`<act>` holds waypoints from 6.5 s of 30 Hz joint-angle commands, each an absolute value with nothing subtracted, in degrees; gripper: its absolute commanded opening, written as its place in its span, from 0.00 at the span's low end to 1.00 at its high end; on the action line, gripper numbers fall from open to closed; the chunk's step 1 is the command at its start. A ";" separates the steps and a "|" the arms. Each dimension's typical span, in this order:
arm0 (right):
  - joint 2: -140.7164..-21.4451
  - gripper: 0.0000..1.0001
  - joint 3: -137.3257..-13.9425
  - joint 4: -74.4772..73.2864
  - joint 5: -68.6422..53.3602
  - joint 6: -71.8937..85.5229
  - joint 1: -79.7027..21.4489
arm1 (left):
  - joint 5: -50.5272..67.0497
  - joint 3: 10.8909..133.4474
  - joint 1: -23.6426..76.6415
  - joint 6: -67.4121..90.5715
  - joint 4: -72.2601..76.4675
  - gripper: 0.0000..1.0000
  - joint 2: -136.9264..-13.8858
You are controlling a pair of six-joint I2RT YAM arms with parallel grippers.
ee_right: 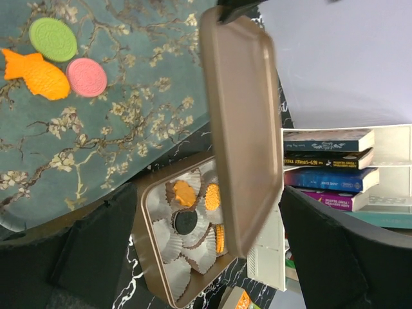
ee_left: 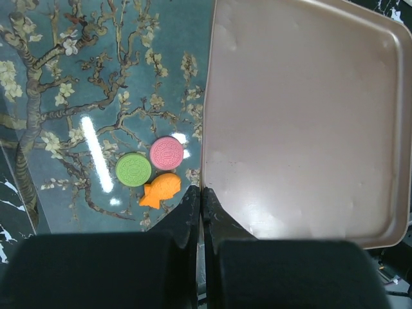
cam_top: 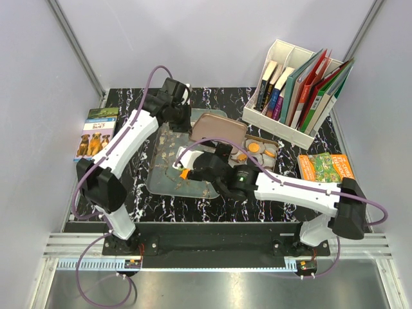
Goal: Pack the cookies
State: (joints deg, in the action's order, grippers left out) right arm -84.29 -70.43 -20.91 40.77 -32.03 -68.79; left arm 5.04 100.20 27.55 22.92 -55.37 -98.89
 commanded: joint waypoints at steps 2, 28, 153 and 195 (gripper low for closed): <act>-86.22 1.00 -70.49 -17.40 39.20 -31.38 -68.91 | 4.22 99.67 27.95 22.94 -51.77 0.00 -92.91; -88.60 0.39 -72.42 -13.62 45.17 -32.34 -63.90 | 2.64 94.83 29.09 23.20 -48.52 0.03 -88.50; -59.59 0.00 -31.99 48.62 -44.73 80.25 3.87 | 21.62 46.49 36.21 59.16 58.72 0.25 -87.99; -52.38 0.02 -42.98 -14.41 -18.73 40.08 3.25 | 36.57 78.74 32.17 45.45 8.03 0.00 -104.32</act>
State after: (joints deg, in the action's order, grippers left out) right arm -51.96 -43.97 -12.82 -26.37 42.15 3.46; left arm 37.76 72.05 31.53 52.71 15.27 -101.95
